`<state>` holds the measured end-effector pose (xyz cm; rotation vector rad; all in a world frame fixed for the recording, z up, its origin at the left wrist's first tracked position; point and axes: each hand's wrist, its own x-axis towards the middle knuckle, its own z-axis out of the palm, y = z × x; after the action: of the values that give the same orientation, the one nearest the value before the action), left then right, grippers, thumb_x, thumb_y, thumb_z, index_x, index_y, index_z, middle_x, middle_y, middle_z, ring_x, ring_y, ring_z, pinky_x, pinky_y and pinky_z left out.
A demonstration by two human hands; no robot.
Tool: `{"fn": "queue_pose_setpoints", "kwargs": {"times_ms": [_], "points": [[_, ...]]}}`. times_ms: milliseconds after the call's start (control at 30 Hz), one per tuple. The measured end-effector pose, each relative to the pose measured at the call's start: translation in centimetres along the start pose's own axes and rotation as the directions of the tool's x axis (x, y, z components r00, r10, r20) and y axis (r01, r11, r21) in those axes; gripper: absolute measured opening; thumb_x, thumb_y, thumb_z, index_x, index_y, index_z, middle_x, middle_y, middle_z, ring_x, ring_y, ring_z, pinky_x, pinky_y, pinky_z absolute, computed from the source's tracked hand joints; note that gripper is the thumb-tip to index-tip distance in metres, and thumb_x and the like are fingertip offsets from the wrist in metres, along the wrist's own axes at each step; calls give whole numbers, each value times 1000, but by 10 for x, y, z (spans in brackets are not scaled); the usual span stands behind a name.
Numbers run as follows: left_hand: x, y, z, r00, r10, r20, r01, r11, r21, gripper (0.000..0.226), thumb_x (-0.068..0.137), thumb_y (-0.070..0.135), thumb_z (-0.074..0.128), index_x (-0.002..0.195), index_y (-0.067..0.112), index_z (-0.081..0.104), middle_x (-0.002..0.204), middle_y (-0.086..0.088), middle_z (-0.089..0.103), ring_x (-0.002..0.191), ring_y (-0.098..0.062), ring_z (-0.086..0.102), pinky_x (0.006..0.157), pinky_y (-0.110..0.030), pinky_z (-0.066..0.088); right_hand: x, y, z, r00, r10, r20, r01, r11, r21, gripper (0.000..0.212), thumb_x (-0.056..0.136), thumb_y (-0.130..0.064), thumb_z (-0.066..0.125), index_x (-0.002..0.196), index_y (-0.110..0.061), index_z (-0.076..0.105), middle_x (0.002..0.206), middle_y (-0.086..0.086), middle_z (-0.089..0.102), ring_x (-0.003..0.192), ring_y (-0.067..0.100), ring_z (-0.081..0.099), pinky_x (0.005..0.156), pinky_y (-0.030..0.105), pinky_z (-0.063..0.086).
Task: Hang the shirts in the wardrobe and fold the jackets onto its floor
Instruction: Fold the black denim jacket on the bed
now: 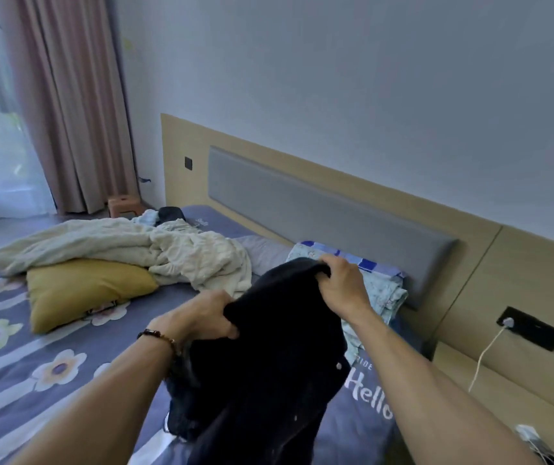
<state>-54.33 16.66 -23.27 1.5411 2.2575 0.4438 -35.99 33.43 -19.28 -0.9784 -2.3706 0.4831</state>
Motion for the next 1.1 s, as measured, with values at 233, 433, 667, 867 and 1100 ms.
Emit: {"fn": "queue_pose_setpoints", "kwargs": {"times_ms": [233, 433, 667, 867, 1100], "points": [[-1, -10, 60, 996, -6, -89, 11, 998, 59, 21, 87, 27, 56, 71, 18, 45, 76, 1, 52, 88, -32, 54, 66, -36, 35, 29, -30, -59, 960, -186, -211, 136, 964, -229, 36, 87, -5, 51, 115, -19, 70, 112, 9, 67, 98, 34, 63, 79, 34, 47], [2, 66, 68, 993, 88, -83, -117, 881, -458, 56, 69, 55, 68, 113, 29, 46, 97, 10, 62, 88, -10, 61, 82, -35, 53, 20, -35, -79, 935, -235, -267, 127, 922, -366, 22, 82, -3, 51, 95, -9, 68, 89, 15, 68, 81, 38, 63, 67, 37, 49], [19, 130, 81, 874, -199, -444, 84, 961, -265, 33, 84, 37, 58, 104, 21, 37, 103, -1, 64, 91, -28, 63, 69, -36, 45, 4, -55, -110, 966, -182, -182, 88, 900, -427, 14, 72, 2, 53, 74, -7, 63, 66, 9, 60, 67, 33, 57, 57, 35, 49], [16, 86, 43, 801, -109, -589, 63, 993, -97, 17, 88, 25, 54, 95, 14, 44, 90, -10, 64, 84, -34, 60, 62, -35, 36, -22, -25, -143, 977, -148, -155, 11, 755, -655, 17, 75, 8, 51, 80, -3, 62, 72, 9, 54, 68, 33, 57, 59, 34, 46], [-16, 108, -27, 637, 175, -751, -84, 984, 158, 24, 92, 23, 52, 110, 9, 44, 75, -12, 60, 68, -37, 60, 57, -38, 39, -45, 33, -126, 938, 219, -269, -324, 832, -450, 15, 96, -16, 48, 95, -5, 56, 87, 14, 60, 79, 34, 56, 63, 34, 37]]}}
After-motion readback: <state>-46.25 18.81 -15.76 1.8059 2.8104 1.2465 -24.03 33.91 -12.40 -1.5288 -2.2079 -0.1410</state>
